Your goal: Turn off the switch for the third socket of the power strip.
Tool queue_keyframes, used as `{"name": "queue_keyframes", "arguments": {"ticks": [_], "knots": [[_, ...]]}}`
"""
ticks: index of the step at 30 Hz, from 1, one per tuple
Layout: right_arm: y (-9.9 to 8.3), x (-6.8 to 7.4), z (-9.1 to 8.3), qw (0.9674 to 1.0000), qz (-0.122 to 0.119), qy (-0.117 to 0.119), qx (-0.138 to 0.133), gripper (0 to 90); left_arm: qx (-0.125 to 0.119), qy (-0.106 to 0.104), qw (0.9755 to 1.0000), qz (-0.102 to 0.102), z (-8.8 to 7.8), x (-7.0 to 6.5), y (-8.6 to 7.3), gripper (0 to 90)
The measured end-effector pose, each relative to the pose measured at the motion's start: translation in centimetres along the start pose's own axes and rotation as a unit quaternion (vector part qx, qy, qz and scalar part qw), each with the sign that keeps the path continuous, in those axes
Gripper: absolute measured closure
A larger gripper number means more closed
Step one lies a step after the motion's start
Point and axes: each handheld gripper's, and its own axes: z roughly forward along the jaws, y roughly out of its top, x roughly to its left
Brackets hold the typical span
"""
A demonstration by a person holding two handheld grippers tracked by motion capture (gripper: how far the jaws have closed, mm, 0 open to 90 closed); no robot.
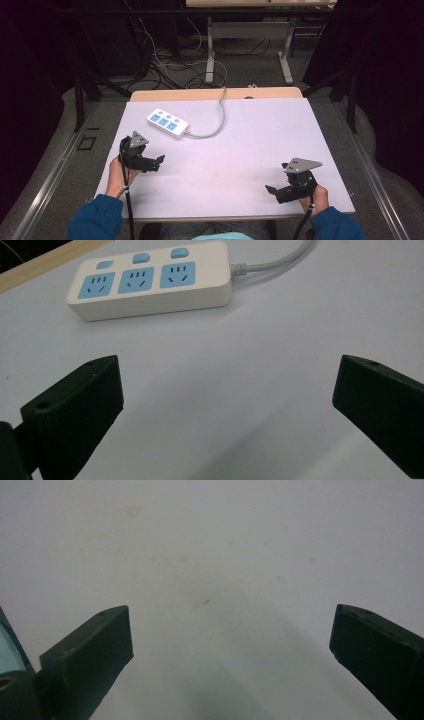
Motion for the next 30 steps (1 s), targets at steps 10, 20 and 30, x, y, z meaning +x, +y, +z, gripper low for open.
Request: {"name": "queue_keyframes", "arguments": {"ticks": [10, 20, 30], "knots": [[0.0, 0.0, 0.0, 1.0000, 0.004, -0.001, 0.002, 3.2, 0.012, 0.002, 0.9999, 0.006, 1.9, 1.0, 1.3, 0.0], [0.0, 0.0, 0.0, 1.0000, 0.000, 0.001, 0.000, 3.4, 0.008, 0.011, 0.9999, 0.000, 2.8, 1.6, 1.8, 0.0], [0.0, 0.0, 0.0, 1.0000, 0.002, 0.003, 0.002, 3.6, 0.012, 0.016, 0.9998, -0.003, 3.9, 2.7, 2.7, 0.0]]}}
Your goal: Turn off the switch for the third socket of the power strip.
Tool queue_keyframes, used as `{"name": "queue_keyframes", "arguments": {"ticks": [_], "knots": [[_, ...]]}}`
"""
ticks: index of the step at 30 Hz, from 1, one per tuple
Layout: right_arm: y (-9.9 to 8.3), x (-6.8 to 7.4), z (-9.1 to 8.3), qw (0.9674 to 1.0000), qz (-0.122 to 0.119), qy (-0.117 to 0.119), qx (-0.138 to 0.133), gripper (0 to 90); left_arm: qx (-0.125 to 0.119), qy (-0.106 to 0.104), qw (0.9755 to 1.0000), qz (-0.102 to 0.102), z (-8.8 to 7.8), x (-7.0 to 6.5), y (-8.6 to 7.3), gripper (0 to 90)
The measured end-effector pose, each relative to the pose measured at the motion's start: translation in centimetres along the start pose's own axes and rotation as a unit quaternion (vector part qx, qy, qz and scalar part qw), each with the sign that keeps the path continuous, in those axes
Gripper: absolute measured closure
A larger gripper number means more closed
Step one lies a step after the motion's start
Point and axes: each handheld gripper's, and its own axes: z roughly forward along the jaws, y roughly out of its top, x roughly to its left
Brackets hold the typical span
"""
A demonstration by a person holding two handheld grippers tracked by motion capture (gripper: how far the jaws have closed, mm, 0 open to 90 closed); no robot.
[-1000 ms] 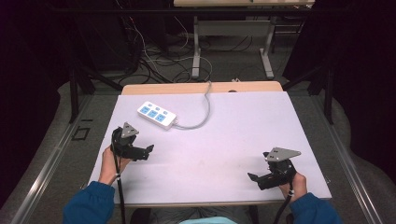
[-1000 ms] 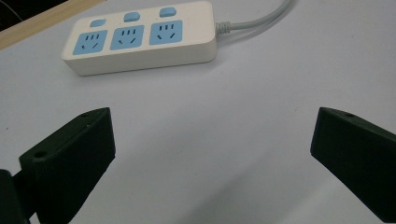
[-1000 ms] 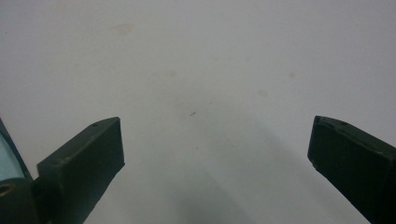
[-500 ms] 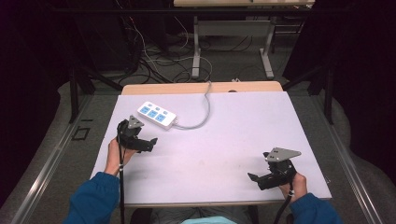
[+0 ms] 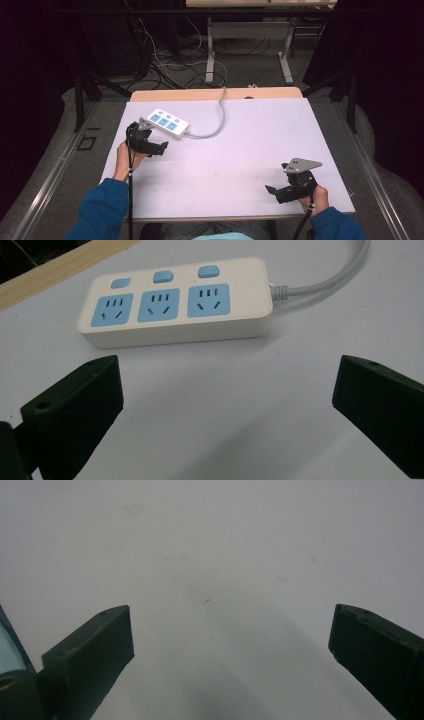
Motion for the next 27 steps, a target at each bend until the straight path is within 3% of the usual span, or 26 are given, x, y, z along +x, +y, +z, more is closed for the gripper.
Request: {"name": "queue_keyframes", "arguments": {"ticks": [5, 13, 16, 22, 27], "knots": [[0.0, 0.0, 0.1, 1.0000, 0.003, -0.004, -0.004, 3.7, 0.011, -0.002, 0.9999, 0.005, 0.3, 0.3, 0.3, 0.0], [0.0, 0.0, 0.1, 1.0000, 0.001, -0.004, -0.003, 3.8, 0.001, 0.003, 1.0000, -0.007, 0.9, 1.0, 0.6, 0.2], [0.0, 0.0, 0.0, 1.0000, 0.004, -0.005, -0.005, 3.9, 0.009, 0.004, 0.9999, -0.004, 0.8, 1.2, 0.7, 0.2], [0.0, 0.0, 0.1, 1.0000, 0.002, -0.004, -0.003, 4.1, -0.005, 0.010, 0.9997, -0.020, 0.8, 2.2, 0.9, 0.2], [0.0, 0.0, 0.1, 1.0000, 0.001, -0.004, -0.002, 4.1, 0.005, 0.008, 0.9995, -0.030, 1.2, 2.9, 1.1, 0.1]]}}
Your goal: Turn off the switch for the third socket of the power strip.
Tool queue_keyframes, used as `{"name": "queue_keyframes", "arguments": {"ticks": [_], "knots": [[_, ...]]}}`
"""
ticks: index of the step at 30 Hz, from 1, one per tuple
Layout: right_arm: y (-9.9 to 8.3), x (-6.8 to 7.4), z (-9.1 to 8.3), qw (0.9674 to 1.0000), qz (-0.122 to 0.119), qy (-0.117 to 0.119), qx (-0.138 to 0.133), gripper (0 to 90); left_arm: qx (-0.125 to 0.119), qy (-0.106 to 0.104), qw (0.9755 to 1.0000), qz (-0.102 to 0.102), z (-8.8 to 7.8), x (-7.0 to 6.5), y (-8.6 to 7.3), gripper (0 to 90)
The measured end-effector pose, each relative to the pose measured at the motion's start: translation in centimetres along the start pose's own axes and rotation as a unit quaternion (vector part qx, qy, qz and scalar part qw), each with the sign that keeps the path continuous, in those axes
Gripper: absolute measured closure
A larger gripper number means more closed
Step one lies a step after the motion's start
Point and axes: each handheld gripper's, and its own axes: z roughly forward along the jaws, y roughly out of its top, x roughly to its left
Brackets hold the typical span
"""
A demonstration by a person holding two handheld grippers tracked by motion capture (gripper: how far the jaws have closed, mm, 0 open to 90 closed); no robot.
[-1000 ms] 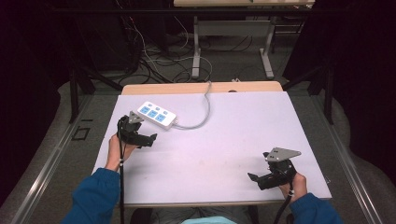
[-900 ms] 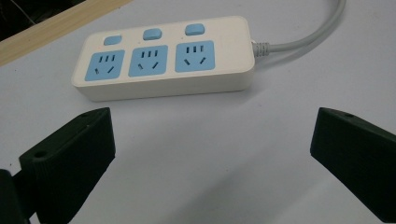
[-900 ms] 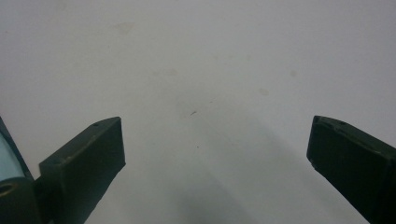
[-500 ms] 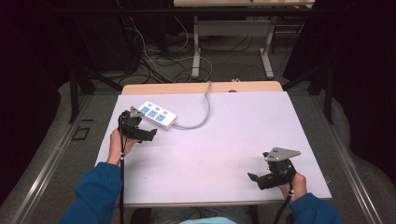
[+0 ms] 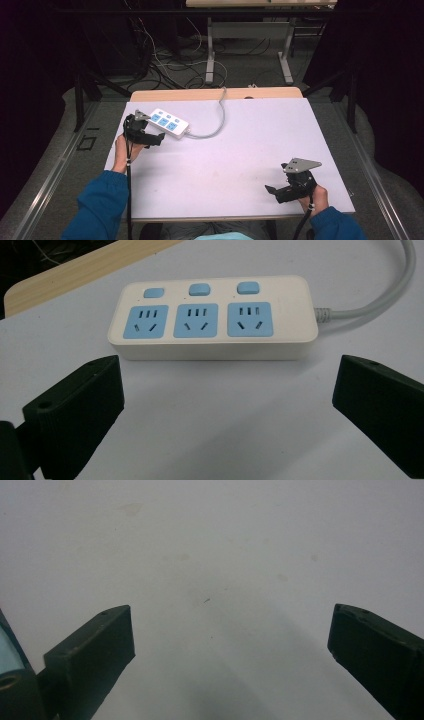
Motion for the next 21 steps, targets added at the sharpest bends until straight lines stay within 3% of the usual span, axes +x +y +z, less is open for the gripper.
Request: {"name": "queue_keyframes", "arguments": {"ticks": [5, 21], "knots": [[0.0, -0.1, 0.1, 1.0000, 0.004, 0.001, 0.006, 4.0, -0.010, -0.002, 0.9998, -0.017, 0.5, 0.6, 0.2, 0.0], [0.0, -0.2, 0.1, 1.0000, 0.003, 0.001, 0.003, 4.1, -0.002, 0.013, 0.9997, -0.022, 1.1, 2.1, 1.1, 0.0]]}}
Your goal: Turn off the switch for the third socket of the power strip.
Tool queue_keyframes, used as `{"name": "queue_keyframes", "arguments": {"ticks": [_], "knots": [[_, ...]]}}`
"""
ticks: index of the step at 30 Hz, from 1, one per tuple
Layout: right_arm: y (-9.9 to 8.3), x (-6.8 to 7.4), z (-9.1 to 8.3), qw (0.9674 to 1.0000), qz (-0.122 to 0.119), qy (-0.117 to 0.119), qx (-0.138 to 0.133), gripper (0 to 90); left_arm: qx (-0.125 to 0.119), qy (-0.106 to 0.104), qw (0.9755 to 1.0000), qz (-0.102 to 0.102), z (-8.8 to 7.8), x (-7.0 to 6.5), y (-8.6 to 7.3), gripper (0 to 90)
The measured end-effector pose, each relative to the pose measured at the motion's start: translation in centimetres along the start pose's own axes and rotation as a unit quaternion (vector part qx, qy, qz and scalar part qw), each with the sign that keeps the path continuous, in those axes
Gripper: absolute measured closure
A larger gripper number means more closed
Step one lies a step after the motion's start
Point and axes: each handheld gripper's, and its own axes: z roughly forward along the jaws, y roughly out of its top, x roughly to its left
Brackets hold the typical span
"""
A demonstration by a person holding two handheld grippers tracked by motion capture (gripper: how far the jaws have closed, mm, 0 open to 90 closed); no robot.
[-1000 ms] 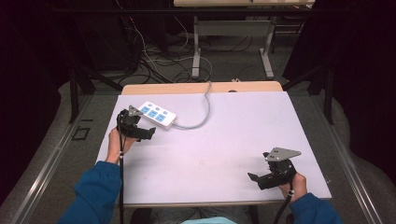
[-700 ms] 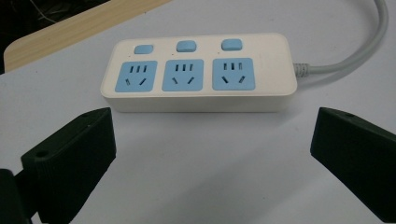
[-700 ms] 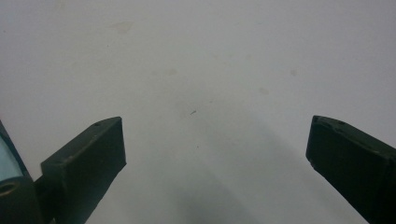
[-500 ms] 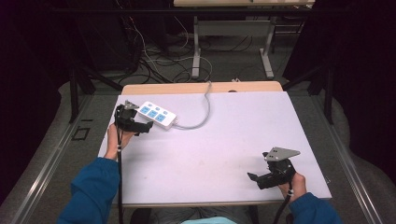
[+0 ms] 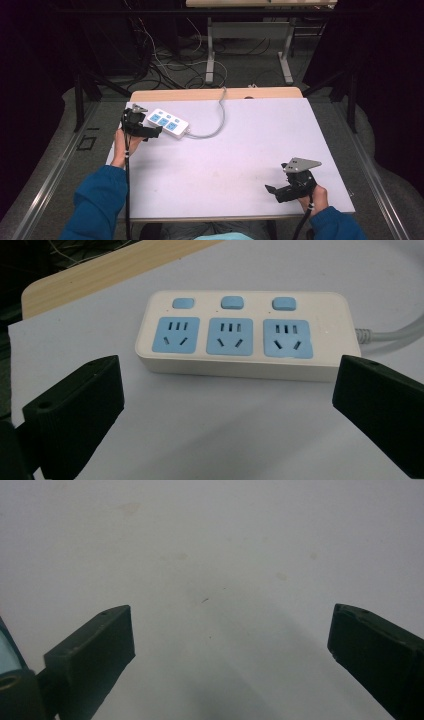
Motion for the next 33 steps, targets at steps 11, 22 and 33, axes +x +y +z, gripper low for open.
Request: {"name": "queue_keyframes", "arguments": {"ticks": [11, 22, 33], "knots": [[0.1, 0.0, 0.0, 0.9999, 0.001, 0.004, 0.009, 4.1, 0.009, 0.003, 0.9999, -0.006, 0.8, 0.6, 1.5, 0.0], [0.0, 0.0, 0.1, 1.0000, 0.000, 0.000, 0.003, 4.1, 0.008, 0.009, 0.9998, -0.013, 1.5, 1.5, 2.3, 0.0], [0.0, 0.0, 0.1, 1.0000, 0.000, 0.003, 0.003, 4.2, 0.015, 0.014, 0.9997, -0.016, 2.4, 2.0, 3.1, 0.0]]}}
